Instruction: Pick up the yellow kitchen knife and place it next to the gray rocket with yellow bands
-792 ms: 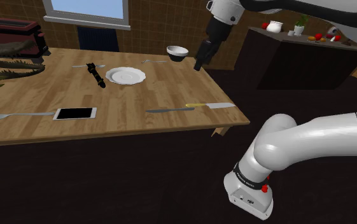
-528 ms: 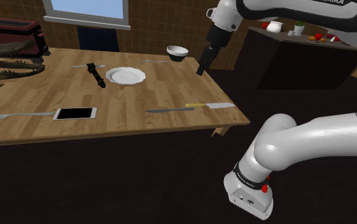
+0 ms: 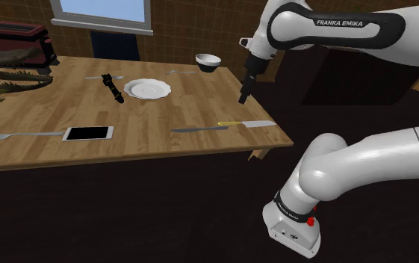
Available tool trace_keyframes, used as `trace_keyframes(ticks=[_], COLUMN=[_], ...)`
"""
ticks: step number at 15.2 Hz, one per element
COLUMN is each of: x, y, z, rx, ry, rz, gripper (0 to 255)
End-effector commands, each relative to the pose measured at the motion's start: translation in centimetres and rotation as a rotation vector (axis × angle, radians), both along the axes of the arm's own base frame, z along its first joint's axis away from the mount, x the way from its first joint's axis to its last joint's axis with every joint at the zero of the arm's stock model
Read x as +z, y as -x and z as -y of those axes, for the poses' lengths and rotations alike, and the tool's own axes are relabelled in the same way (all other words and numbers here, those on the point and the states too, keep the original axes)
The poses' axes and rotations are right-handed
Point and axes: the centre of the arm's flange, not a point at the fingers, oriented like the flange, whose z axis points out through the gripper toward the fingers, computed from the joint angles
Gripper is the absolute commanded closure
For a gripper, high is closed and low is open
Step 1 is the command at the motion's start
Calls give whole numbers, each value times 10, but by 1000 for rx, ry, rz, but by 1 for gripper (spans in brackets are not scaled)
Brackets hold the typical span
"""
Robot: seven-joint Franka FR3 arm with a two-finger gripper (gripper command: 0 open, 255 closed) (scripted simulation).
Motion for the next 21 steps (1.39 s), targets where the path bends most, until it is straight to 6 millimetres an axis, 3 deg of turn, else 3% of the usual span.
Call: trace_keyframes(ticks=[1,14,21], x=[-18,-144,-176], y=[-1,-52,-51], z=[17,126,125], rx=[70,487,489], ry=[3,21,21], rz=[-13,-100,-101], gripper=[0,0,0])
